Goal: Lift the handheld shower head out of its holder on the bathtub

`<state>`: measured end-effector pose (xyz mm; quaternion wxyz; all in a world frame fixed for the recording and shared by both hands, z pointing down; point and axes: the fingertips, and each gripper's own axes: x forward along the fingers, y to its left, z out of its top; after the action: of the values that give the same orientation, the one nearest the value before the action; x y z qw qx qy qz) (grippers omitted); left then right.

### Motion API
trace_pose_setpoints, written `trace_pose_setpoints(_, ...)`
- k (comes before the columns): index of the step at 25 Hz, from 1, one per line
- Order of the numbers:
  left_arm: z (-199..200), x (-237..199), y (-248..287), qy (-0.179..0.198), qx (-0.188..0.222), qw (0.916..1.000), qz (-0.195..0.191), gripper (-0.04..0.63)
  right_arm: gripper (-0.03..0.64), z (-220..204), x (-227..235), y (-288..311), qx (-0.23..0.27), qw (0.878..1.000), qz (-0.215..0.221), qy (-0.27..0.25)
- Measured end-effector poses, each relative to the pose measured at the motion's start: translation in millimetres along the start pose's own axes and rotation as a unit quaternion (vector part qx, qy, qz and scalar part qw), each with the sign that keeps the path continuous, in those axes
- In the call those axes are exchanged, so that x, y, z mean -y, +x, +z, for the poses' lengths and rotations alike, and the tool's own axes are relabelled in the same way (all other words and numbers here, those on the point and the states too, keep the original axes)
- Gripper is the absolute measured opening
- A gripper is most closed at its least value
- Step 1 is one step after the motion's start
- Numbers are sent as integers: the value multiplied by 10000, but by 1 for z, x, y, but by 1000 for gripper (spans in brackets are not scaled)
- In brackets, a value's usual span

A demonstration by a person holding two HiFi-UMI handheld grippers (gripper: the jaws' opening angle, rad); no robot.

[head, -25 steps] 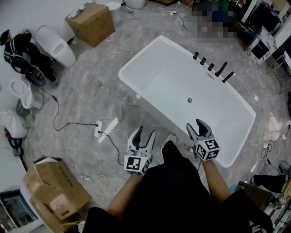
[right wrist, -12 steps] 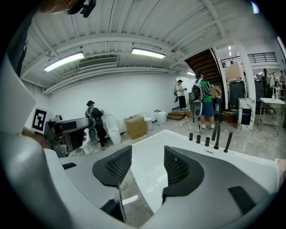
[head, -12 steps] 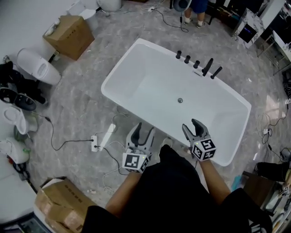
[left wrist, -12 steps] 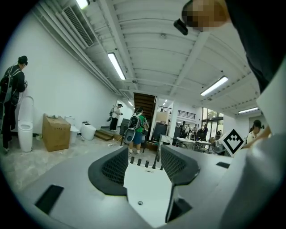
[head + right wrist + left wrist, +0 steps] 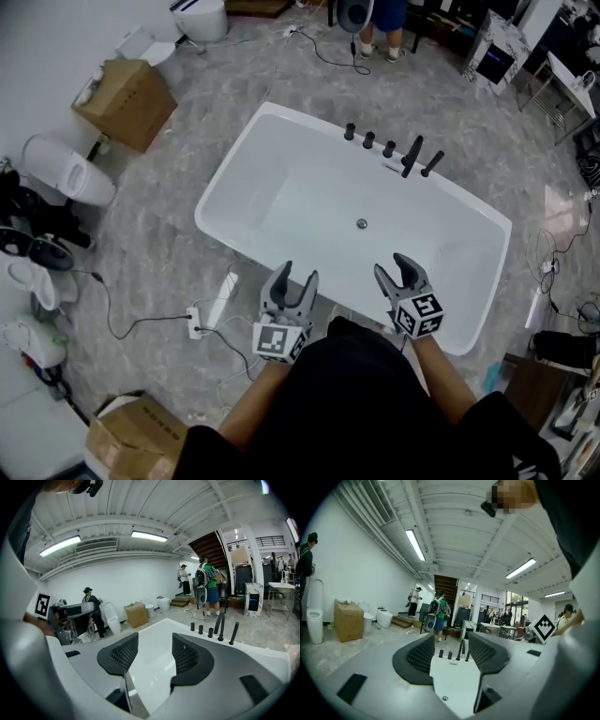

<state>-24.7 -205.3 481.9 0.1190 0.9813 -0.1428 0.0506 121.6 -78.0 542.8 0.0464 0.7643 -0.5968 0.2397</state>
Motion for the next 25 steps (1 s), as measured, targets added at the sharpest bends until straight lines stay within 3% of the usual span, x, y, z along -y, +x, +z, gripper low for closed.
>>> trace_pose_setpoints(8, -1, -11, 41, 115, -99, 9995, -293, 206, 195, 4, 10, 18, 47, 9999, -45, 133)
trace_pose_setpoints(13, -9, -22, 66, -28, -288, 9966, -771, 206, 195, -1, 15, 27, -18, 9982, -479, 358)
trace_pose_setpoints(19, -13, -6, 108, -6, -533, 9824, -1788, 206, 195, 3, 37, 16, 253, 9838, -1394, 1101)
trace_pose_setpoints(25, -11, 10, 144, 87, -524, 9690, -2413, 206, 195, -9, 58, 8, 259, 9709, -1958, 1357)
